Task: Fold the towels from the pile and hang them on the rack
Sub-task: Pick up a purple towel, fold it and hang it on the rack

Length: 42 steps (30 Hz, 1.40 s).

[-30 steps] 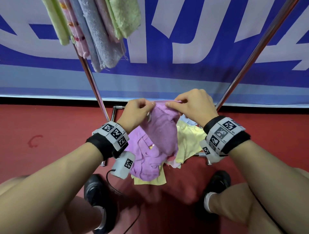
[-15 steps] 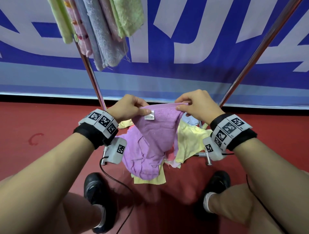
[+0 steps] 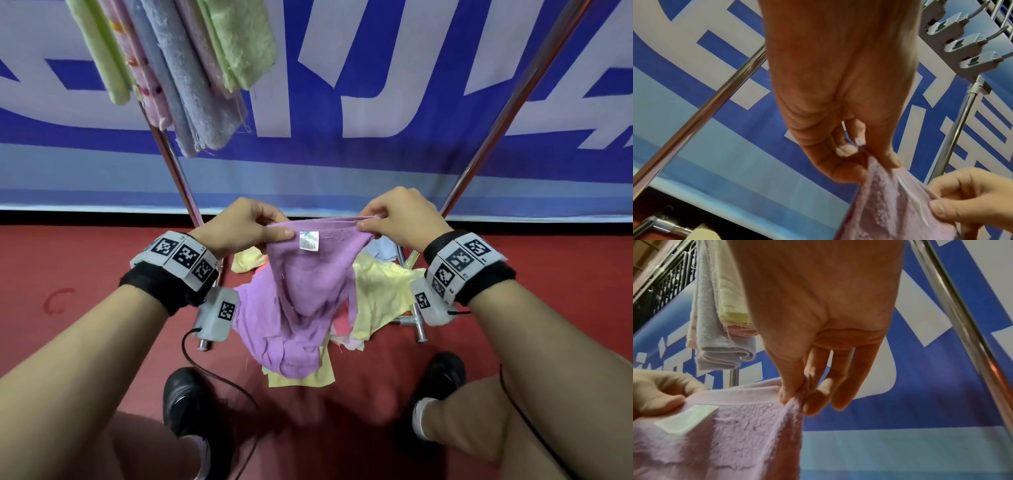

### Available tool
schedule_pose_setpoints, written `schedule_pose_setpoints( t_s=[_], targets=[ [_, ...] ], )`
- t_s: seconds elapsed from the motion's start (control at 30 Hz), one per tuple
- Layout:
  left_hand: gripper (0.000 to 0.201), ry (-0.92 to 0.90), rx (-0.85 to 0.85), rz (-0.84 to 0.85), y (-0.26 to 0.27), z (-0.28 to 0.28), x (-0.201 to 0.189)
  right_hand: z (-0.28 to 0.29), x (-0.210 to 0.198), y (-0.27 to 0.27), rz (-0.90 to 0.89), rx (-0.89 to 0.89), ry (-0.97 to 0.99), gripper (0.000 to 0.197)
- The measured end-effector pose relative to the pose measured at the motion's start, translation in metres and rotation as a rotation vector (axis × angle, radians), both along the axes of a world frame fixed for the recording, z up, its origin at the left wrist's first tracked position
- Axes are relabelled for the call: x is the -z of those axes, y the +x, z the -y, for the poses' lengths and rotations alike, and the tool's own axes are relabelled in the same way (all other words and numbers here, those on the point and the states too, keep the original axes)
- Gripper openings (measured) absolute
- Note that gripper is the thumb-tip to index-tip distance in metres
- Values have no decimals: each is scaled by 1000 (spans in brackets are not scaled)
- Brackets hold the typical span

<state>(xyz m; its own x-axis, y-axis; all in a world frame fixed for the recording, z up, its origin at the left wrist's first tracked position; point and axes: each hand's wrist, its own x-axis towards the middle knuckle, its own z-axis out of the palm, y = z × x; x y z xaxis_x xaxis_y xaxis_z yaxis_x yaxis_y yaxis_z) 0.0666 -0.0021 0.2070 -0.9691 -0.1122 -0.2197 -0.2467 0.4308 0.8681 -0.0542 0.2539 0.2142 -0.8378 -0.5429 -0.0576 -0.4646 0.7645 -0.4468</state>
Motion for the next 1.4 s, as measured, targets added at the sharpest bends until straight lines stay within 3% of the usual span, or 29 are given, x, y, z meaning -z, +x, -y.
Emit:
schedule_pose_setpoints(
  t_s=[0.1,0.27,0.43,0.63,0.77,0.97,1.1,1.23,1.4],
  targets=[
    [2,-17,-14,-47,3,-1,1,-5,2,-2,1,-4,40,15],
    [16,-185,-136,-131,0,-2,7,-4,4,0,64,-38,-77,11],
    [25,-108,-145,-268,2,-8,3,-5,1,-3,115,6,-197,15],
    [30,10,-42,-320,4,-24,7,-4,1,-4,123,9,-188,25],
    [27,-156,107,-389,2,-24,10,-1,-1,-4,120,21,-203,25],
    [56,-468,320,-227,2,-24,11,7,1,4,75,28,-153,19],
    [52,-560,177,-234,0,-29,12,14,0,10,-6,31,-183,15],
    [51,-464,-68,-211,-2,-39,7,25,0,22,-54,-8,-343,15],
    [46,93,-170,-164,-3,-54,4,47,7,42,-112,-98,-443,5]
  ],
)
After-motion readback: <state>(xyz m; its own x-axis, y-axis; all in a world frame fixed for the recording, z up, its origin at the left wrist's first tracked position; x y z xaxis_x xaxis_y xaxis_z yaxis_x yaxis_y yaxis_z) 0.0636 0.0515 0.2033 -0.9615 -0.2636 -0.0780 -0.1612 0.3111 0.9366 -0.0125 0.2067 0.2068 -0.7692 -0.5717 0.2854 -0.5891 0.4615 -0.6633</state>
